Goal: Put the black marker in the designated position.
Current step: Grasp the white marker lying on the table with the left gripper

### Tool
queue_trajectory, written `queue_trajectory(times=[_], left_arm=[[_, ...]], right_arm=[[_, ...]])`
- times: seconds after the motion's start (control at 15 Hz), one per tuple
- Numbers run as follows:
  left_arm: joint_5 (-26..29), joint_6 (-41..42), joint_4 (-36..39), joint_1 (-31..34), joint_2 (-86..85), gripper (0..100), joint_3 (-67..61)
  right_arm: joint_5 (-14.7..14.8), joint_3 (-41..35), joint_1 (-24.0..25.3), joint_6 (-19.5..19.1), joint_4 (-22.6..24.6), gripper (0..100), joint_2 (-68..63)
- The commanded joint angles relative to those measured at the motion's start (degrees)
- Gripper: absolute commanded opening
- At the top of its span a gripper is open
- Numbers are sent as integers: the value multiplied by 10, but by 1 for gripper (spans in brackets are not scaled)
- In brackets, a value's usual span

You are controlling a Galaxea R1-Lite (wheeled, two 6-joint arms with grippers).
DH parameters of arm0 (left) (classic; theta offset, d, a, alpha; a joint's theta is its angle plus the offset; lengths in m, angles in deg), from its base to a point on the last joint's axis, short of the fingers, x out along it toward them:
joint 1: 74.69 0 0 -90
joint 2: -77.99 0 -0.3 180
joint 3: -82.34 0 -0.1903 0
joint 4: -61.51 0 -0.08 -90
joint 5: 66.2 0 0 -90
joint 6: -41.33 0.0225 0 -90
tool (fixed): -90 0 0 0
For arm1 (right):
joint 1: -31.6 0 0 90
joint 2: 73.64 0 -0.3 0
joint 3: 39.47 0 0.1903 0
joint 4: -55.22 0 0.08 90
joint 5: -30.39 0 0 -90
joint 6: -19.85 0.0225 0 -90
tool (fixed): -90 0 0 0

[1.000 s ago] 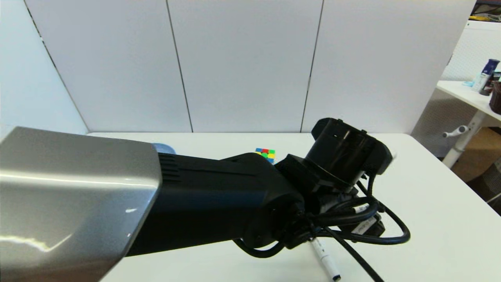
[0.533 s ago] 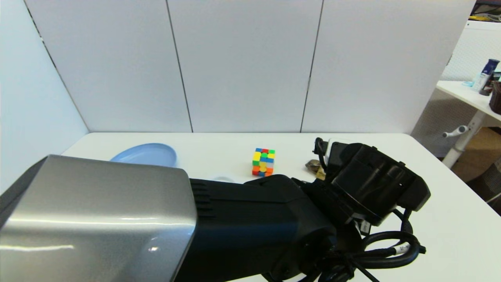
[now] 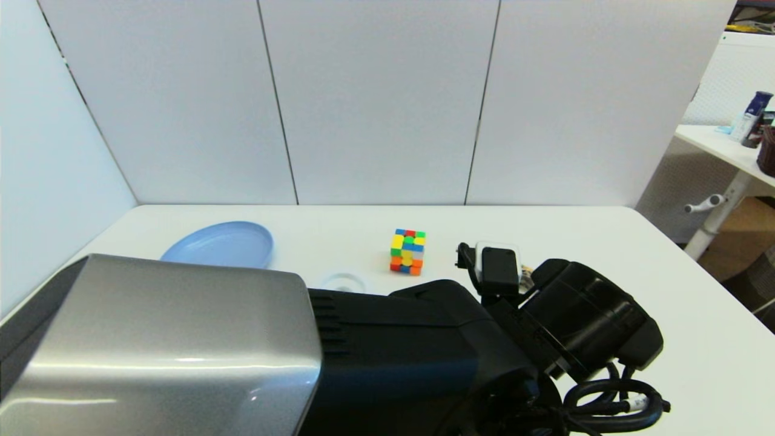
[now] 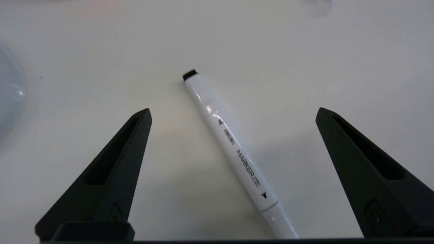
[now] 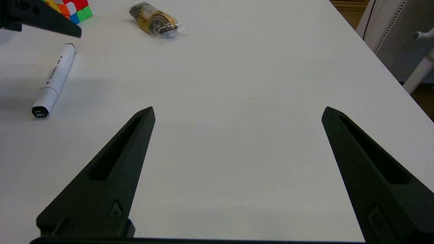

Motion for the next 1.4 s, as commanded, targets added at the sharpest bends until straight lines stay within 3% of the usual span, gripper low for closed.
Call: queue_trajectory(times=[0.07,0.6,0.93,1.4], left_arm=[[-4,-33,-10,-8,22,100,15],[-5,-77,-17,-8,61,100,48],[-33,-113,-40,-7,65,100,47],[-33,-114,-42,-8,71,100,48]], right_arm=[[0,0,1,0,0,100,-1],[0,0,1,0,0,100,-1],[0,0,0,0,0,100,-1],[0,0,0,0,0,100,-1]])
